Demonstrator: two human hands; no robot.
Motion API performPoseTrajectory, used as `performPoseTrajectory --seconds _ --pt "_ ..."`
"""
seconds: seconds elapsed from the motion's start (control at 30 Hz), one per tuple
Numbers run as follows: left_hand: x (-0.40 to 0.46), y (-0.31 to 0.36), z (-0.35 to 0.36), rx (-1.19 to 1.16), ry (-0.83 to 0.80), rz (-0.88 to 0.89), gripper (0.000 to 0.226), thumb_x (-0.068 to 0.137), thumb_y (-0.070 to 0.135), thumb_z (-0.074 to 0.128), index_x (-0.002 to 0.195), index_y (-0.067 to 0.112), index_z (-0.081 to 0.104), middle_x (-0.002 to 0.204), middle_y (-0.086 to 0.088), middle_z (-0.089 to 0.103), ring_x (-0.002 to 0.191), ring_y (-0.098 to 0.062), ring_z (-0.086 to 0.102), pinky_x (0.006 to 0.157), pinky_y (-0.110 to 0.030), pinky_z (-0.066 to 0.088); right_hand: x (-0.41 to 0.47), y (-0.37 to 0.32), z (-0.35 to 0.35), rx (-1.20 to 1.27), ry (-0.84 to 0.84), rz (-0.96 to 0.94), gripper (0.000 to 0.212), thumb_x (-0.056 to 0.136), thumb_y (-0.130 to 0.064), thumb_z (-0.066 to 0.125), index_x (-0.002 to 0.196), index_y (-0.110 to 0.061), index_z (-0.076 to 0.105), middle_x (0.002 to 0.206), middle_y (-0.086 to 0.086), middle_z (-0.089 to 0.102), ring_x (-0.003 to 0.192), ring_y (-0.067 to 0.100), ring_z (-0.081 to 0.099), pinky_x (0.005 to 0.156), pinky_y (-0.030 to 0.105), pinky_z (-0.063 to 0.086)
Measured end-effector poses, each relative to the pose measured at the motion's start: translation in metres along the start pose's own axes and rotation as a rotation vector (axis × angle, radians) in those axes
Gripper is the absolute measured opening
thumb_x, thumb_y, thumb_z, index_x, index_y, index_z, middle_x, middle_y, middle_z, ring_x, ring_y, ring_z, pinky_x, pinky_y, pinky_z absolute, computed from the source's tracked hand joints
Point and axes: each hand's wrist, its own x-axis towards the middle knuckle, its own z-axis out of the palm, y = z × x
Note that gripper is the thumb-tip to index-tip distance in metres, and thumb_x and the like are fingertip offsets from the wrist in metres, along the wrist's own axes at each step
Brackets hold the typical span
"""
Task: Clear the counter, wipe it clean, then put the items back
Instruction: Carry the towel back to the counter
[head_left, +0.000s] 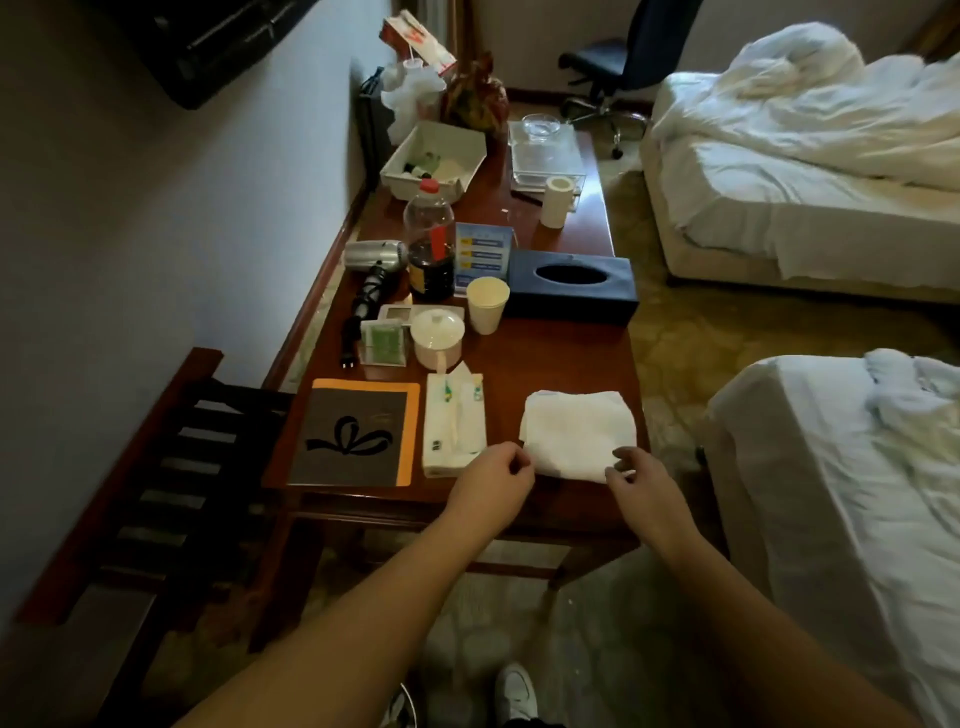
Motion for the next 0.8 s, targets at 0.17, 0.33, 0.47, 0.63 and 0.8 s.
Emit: performPoseTrajectory --seconds 0.17,0.33,0.47,0.63,0.8 --pt "0.066 0.014 0.036 0.074 0.039 -0.104 0.035 0.097 0.026 0.052 0.13 0.017 0.052 0.128 -0.001 0.049 0.1 -0.015 0.055 0.079 -0.026 0.05 0.059 0.018 -0.007 0.036 0.043 0.111 0.049 0.093 -0.034 0.054 0.138 -0.021 0.042 0.133 0.004 0.046 0.11 0.02 0.052 0.082 0.032 0.05" --pt "0.113 0.011 0.057 0.071 0.067 -0.278 0.054 0.092 0.039 0.06 0.137 0.017 0.043 0.134 -0.005 0.047 0.116 -0.024 0.052 0.096 -0.038 0.049 0.098 0.025 -0.003 0.158 -0.057 0.219 0.057 0.09 -0.039 0.059 0.138 -0.018 0.039 0.132 0.006 0.046 0.102 0.02 0.05 0.083 0.038 0.05" --pt "0.13 0.007 0.064 -0.002 0.036 -0.37 0.066 0.09 0.045 0.062 0.143 0.015 0.037 0.138 -0.006 0.045 0.122 -0.026 0.051 0.094 -0.037 0.047 0.116 0.031 0.0 0.286 -0.133 0.315 0.059 0.089 -0.035 0.062 0.14 -0.016 0.037 0.13 0.007 0.05 0.107 0.026 0.053 0.085 0.042 0.05" --pt "0.139 0.005 0.068 -0.12 -0.019 -0.459 0.07 0.089 0.042 0.063 0.145 0.013 0.033 0.139 -0.01 0.047 0.123 -0.03 0.05 0.097 -0.04 0.046 0.125 0.036 -0.002 0.543 -0.246 0.497 0.061 0.088 -0.027 0.065 0.141 -0.013 0.038 0.119 0.006 0.054 0.098 0.026 0.054 0.08 0.045 0.05" --pt "0.124 0.004 0.073 -0.422 -0.041 -0.591 0.05 0.087 0.031 0.069 0.128 0.012 0.049 0.117 -0.009 0.057 0.106 -0.029 0.057 0.094 -0.046 0.052 0.109 0.038 -0.015 0.807 -0.39 0.603 0.047 0.085 -0.021 0.069 0.126 -0.01 0.047 0.105 0.011 0.058 0.092 0.032 0.058 0.066 0.045 0.052"
